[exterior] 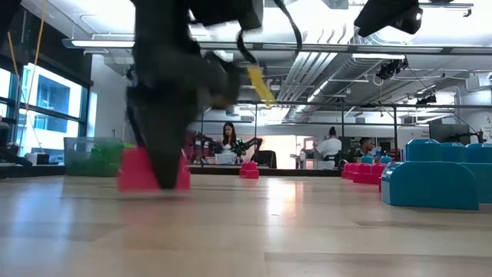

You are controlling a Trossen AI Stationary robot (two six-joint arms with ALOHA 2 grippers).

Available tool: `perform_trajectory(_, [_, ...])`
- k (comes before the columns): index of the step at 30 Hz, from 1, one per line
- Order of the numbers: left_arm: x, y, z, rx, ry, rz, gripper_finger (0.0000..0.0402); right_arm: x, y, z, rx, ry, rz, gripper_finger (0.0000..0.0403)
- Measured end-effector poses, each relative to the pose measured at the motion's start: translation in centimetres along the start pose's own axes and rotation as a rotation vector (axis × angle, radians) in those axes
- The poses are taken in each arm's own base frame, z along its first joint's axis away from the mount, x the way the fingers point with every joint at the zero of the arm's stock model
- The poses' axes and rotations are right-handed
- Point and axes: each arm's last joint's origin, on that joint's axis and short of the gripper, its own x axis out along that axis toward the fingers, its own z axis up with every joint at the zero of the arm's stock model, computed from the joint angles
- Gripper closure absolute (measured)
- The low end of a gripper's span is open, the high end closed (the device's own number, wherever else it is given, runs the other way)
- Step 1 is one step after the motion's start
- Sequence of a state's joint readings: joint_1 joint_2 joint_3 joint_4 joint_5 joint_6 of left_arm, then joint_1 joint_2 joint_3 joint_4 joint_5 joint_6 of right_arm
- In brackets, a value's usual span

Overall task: Sort blocks
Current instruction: Put the red game piece into the white bin

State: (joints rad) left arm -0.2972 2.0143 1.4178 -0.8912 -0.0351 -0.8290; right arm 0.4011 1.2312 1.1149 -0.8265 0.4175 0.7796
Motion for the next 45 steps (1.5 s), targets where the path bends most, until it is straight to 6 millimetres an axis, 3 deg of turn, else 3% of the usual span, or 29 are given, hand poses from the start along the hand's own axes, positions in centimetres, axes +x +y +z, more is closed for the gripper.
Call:
perform_trajectory(6, [-6.6, 3.0, -0.9, 0.053, -0.121, 0.107, 0.0308, 0.0, -0.1, 0.1, -0.005, -0.03, -0.029, 0.0403])
perform_trajectory(9, [-10.5, 4.0, -3.0, 0.063, -0.17, 0.097, 0.0301, 0.0, -0.1, 0.2, -0.001, -0.049, -0.042, 0.0403])
perform_trajectory(13, [-14.0, 3.9, -6.7, 0.002, -0.261, 0.025, 0.0241, 0.0, 0.0, 0.5, -0.008, -0.104, -0.054, 0.0403])
perform_trajectory(17, [-14.7, 2.7, -11.8, -0.076, -0.263, -0.05, 0.0208, 0.1, 0.1, 1.0, -0.029, -0.145, -0.052, 0.0403])
perform_trajectory(22, [-13.0, 0.7, -18.5, -0.181, -0.128, -0.083, 0.0206, 0.3, -0.4, 1.5, -0.012, -0.156, -0.068, 0.0403])
perform_trajectory(26, [-12.1, -0.2, -22.0, -0.249, -0.107, -0.068, 0.0209, 0.5, -0.7, 1.8, -0.006, -0.158, -0.083, 0.0403])
perform_trajectory(30, [-11.2, -0.7, -21.8, -0.275, -0.144, -0.092, 0.0209, 0.6, -0.9, 2.0, 0.003, -0.158, -0.09, 0.0403])
perform_trajectory(39, [-10.8, -1.3, -18.1, -0.132, -0.173, -0.188, 0.0208, 0.6, -0.9, 1.9, 0.005, -0.132, -0.059, 0.0403])
perform_trajectory(45, [-10.5, -1.1, -16.5, -0.098, -0.069, -0.219, 0.0187, 0.6, -0.8, 1.9, 0.005, -0.125, -0.049, 0.0403])
